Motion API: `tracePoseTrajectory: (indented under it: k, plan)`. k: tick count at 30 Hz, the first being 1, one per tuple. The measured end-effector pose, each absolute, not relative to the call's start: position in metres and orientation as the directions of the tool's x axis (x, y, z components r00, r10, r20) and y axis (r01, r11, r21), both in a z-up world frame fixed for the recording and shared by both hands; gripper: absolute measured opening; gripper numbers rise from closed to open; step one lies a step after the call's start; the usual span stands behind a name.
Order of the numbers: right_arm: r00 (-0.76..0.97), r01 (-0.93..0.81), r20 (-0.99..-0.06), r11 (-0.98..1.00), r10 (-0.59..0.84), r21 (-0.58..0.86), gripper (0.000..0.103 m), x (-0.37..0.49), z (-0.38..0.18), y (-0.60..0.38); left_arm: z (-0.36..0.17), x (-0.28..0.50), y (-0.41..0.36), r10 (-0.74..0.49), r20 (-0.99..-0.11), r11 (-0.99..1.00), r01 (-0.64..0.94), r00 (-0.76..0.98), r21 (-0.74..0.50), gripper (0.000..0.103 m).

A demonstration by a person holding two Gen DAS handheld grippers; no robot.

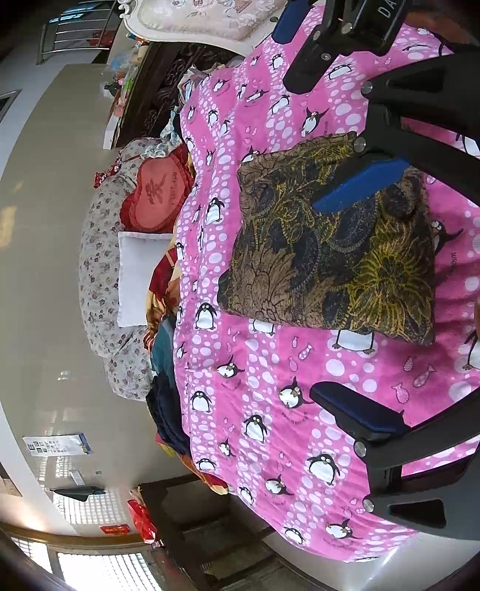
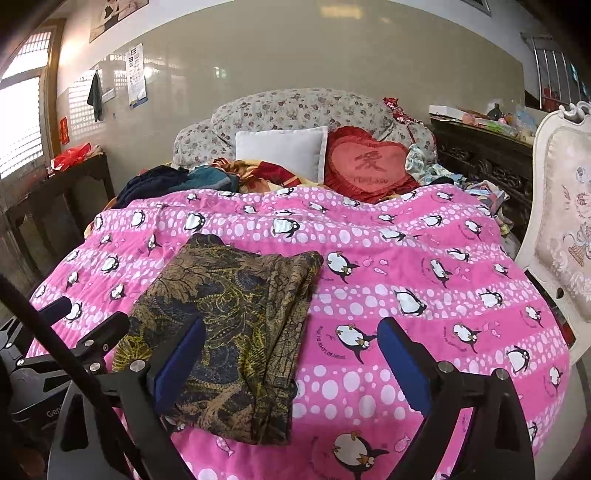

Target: Fold small clothes

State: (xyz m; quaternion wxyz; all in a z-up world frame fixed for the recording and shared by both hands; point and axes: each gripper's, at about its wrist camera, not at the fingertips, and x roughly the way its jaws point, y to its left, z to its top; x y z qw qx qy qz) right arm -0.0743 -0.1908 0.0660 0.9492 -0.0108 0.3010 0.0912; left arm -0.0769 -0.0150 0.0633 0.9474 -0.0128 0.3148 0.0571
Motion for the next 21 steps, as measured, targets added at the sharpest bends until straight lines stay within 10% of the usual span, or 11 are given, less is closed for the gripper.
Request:
tracePoseTrajectory:
  k: [21]
  plan:
    - [0.793,-0.197,-0.579,0.979,0.189,0.050,0.097,-0.0750,0.0645,-0.1903,0.0687,-0.0816,-0.0151,0.115,-0.586,0.992,-0.123,0.802,0.027,0.092]
